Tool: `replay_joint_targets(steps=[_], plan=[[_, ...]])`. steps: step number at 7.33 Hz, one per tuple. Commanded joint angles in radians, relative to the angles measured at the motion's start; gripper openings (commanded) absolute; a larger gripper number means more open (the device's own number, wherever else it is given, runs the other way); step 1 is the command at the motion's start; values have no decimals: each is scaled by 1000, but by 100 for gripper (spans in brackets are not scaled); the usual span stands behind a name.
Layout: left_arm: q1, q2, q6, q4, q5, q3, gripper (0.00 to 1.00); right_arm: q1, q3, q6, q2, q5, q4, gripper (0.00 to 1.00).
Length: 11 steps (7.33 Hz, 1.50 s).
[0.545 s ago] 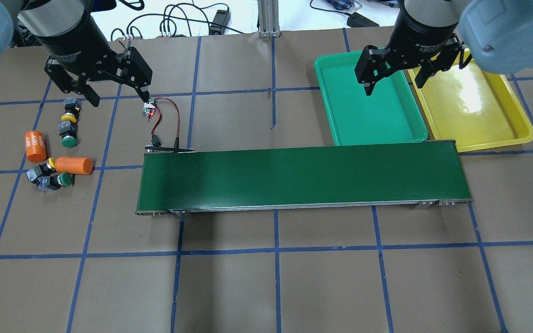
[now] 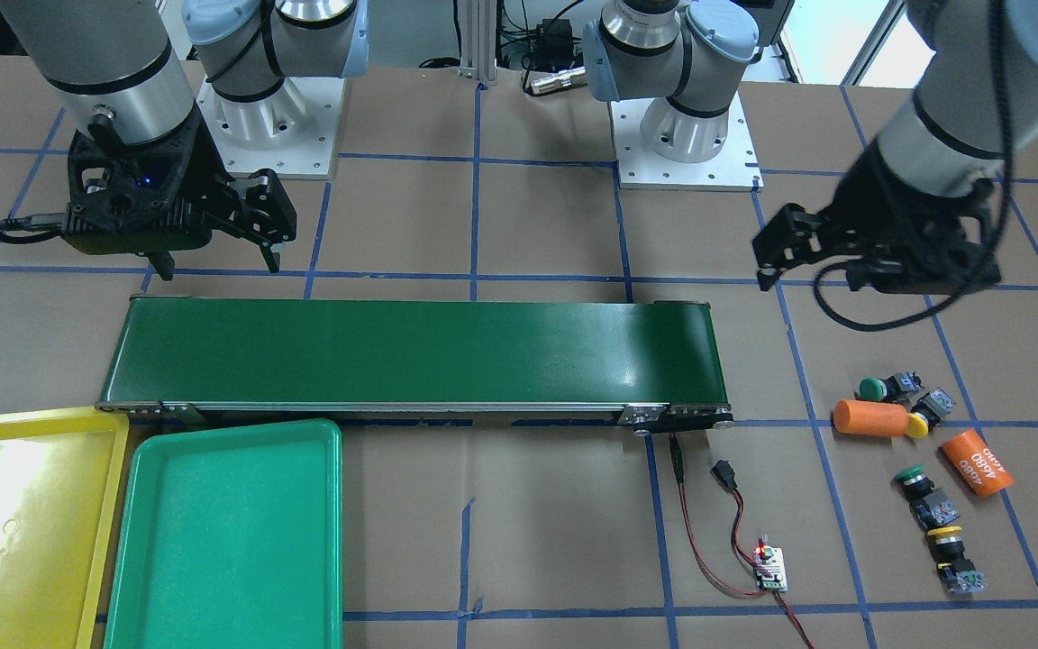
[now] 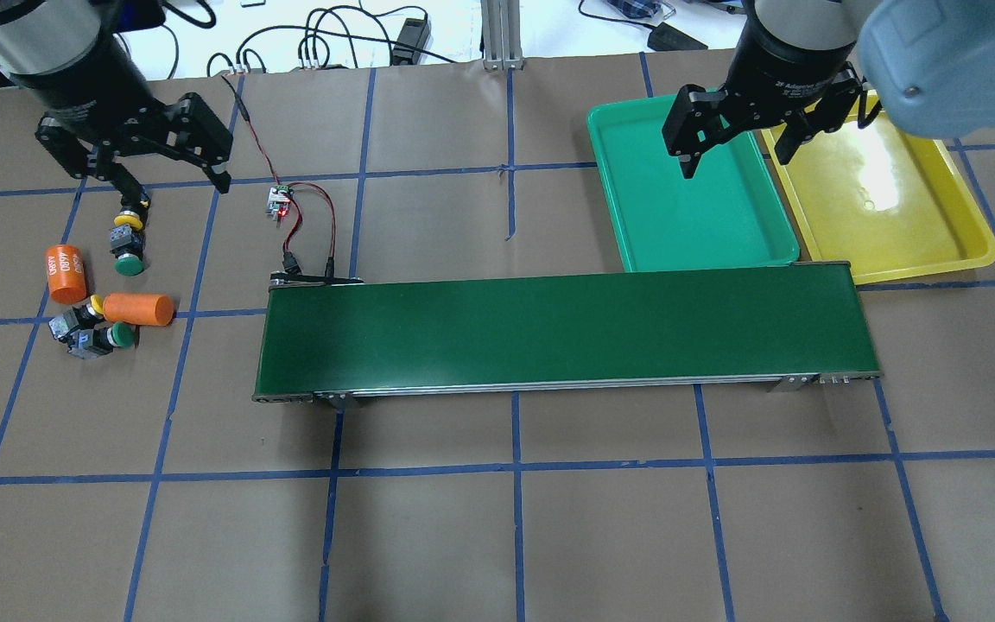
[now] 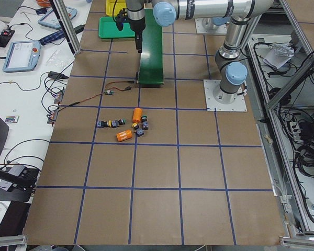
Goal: Sort buttons by color to trays
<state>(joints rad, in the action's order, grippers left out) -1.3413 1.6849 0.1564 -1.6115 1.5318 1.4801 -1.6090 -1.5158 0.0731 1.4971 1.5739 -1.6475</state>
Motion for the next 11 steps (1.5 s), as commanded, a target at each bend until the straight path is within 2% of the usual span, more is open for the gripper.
replay_joint_targets(steps=[1,3,7,8,11], plan=[[230,82,197,74,-2,2,100,4,0,1,0,-3,2,100],[327,211,212,301,4,5,100,6,-9,-4,-1,-9,9,100],[395,442,221,552,1,-33,100,7,-11,-9,2,-6,18,100],[418,479,222,591,1,-35,100,7,-12,-9,8,-5,18,100],[424,515,221,591,2,-12,100,7,-12,-9,6,-6,18,100]])
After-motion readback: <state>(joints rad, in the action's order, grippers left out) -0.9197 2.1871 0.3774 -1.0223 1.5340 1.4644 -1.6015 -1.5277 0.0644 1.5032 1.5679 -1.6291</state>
